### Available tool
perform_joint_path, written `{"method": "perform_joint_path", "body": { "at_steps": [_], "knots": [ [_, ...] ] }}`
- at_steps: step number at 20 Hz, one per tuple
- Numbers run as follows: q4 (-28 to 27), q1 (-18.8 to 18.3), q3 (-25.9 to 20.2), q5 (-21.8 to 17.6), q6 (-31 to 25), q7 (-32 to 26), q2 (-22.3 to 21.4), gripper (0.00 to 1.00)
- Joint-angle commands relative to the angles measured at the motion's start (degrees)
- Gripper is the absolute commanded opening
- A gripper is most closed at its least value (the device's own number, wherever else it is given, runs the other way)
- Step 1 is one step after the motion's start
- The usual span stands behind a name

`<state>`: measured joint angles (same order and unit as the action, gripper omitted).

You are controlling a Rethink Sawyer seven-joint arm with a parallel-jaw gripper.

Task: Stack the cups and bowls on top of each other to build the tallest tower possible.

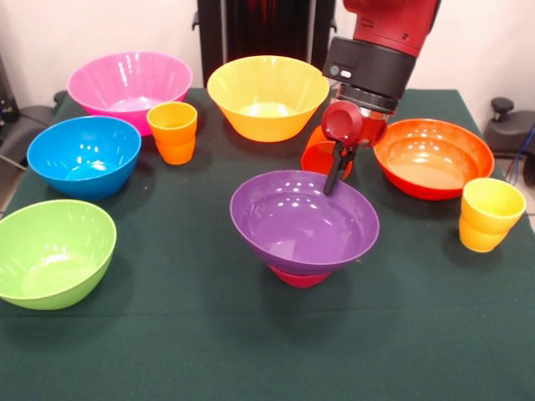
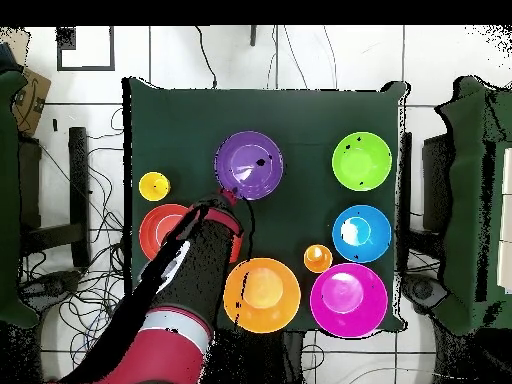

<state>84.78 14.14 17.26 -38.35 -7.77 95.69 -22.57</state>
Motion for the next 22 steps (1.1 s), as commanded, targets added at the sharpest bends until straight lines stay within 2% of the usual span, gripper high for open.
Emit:
{"method": "perform_joint_path", "body": {
  "at_steps": [1,7,22],
  "knots": [
    [1.2,-2.93,-10.6,-3.18,-1.55,-2.27,-0.26,0.0],
    [1.86,-5.05,-13.07,-4.34,-1.21,-2.97,-0.53,0.0],
    [1.9,-5.92,-14.22,-5.55,-4.66,-4.38,-0.58,0.0]
  ]
}}
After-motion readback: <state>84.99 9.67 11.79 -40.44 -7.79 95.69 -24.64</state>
